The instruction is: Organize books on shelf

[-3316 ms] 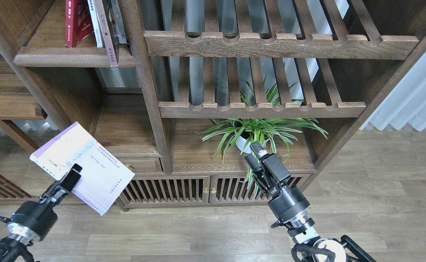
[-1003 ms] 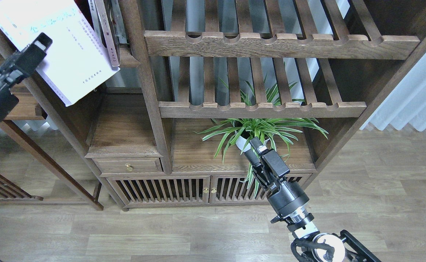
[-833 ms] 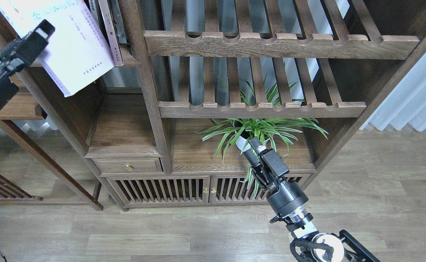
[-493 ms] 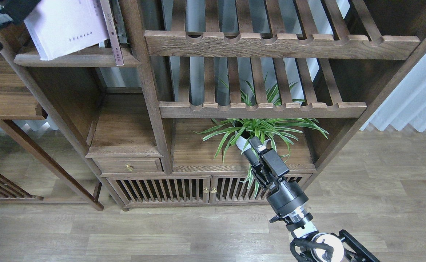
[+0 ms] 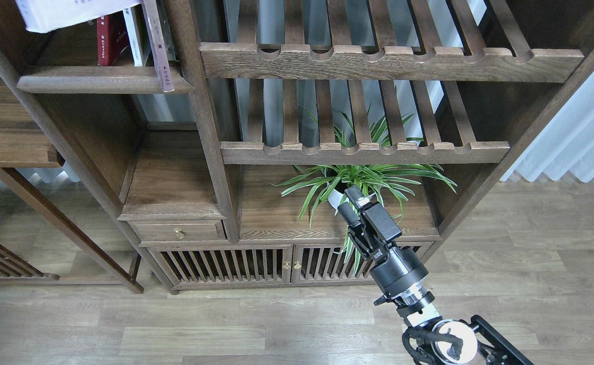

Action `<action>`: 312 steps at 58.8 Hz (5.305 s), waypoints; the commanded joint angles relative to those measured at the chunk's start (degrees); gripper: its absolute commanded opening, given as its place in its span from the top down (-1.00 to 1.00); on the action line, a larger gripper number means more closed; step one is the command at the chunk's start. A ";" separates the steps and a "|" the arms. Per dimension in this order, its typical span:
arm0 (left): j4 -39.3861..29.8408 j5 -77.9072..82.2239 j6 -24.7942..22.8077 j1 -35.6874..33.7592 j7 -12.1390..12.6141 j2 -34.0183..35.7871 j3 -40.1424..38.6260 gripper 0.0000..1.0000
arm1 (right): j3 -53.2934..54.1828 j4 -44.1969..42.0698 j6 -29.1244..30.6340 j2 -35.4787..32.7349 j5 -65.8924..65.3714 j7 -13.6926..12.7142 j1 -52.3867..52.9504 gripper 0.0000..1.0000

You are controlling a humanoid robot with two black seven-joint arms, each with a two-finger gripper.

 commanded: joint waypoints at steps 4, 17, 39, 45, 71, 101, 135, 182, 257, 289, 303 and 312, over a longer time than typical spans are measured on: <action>0.95 -0.33 0.01 0.17 -0.22 4.39 -0.29 0.99 | -0.05 -0.01 0.00 0.07 0.00 0.01 0.80 -0.65; 3.50 0.73 0.01 0.09 -0.22 4.83 -0.03 0.99 | -0.05 -0.01 0.00 0.16 0.00 0.01 1.24 -0.65; 7.10 3.01 0.01 -0.35 -0.66 4.48 0.32 0.99 | -0.05 0.08 0.00 0.16 0.00 0.09 1.33 -0.65; 8.16 3.10 0.01 -0.97 -0.83 4.31 0.76 0.99 | -0.05 0.17 0.00 0.25 0.00 0.09 1.24 -0.65; 15.19 4.42 0.01 -8.09 -1.45 2.11 6.47 0.98 | -0.05 0.69 0.00 0.95 0.00 0.01 1.06 -0.65; 23.98 8.81 0.01 -16.43 -1.45 -3.69 11.40 0.98 | 0.04 1.13 0.00 0.95 0.00 0.09 0.71 -0.65; 35.31 18.48 0.01 -24.87 -3.38 -14.06 15.88 0.98 | 0.04 1.22 0.00 0.95 0.00 0.01 0.71 -0.65; 43.58 23.40 0.01 -28.74 -7.60 -16.00 23.79 0.98 | 0.75 2.01 0.00 0.95 0.09 0.09 0.62 -0.65; 35.67 11.98 0.01 -20.39 -10.15 -17.84 25.55 -0.08 | 0.83 2.54 0.00 0.60 0.18 0.01 0.54 -0.96; 16.42 7.14 0.01 -4.84 -6.90 -8.52 16.59 -0.13 | 0.75 2.63 0.00 0.60 0.18 -0.08 0.54 -0.96; 15.72 5.74 0.01 -2.64 -6.11 -7.65 14.39 -0.12 | 0.83 2.63 0.00 0.42 0.18 -0.08 0.54 -0.96; 15.63 5.74 0.01 -2.64 -6.11 -7.65 14.39 -0.12 | 0.83 2.63 0.00 0.51 0.18 -0.08 0.54 -0.96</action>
